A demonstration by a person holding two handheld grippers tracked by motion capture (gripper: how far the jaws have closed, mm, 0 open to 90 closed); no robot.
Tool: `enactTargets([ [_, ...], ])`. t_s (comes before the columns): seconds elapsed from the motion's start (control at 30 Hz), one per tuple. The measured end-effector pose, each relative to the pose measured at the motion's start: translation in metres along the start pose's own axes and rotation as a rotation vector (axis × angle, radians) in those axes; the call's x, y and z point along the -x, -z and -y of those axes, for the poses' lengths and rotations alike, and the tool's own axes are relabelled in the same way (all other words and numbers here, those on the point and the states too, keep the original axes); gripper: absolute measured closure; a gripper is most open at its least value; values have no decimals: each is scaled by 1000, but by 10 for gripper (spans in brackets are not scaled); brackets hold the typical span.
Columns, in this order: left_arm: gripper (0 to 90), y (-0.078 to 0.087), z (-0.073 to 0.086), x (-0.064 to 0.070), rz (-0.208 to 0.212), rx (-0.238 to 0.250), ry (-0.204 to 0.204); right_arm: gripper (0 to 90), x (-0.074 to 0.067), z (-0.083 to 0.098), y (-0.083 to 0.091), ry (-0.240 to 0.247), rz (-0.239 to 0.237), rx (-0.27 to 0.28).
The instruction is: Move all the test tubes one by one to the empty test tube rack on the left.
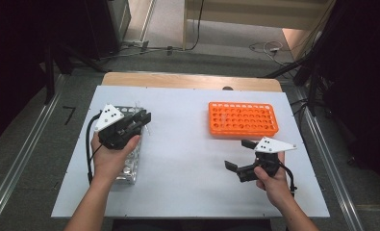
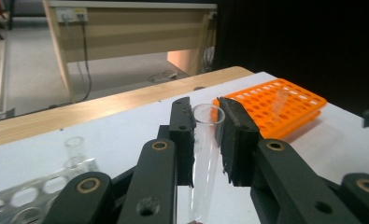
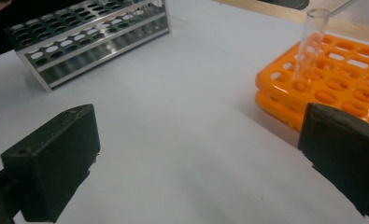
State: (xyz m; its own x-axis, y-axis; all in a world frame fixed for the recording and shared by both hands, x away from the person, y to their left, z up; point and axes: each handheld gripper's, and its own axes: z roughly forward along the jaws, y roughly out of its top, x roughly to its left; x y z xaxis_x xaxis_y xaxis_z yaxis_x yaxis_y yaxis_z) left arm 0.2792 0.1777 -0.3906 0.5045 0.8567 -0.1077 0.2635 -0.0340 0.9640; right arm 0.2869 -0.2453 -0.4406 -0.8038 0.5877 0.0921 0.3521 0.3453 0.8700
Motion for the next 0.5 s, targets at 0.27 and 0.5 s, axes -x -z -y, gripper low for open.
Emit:
enactTargets([
  [0.27, 751, 0, 3, -14, -47, 1, 10, 0, 7, 9, 9, -22, 31, -9],
  [0.5, 752, -1, 9, -24, -99, -1, 15, 0, 12, 10, 12, -34, 40, 2],
])
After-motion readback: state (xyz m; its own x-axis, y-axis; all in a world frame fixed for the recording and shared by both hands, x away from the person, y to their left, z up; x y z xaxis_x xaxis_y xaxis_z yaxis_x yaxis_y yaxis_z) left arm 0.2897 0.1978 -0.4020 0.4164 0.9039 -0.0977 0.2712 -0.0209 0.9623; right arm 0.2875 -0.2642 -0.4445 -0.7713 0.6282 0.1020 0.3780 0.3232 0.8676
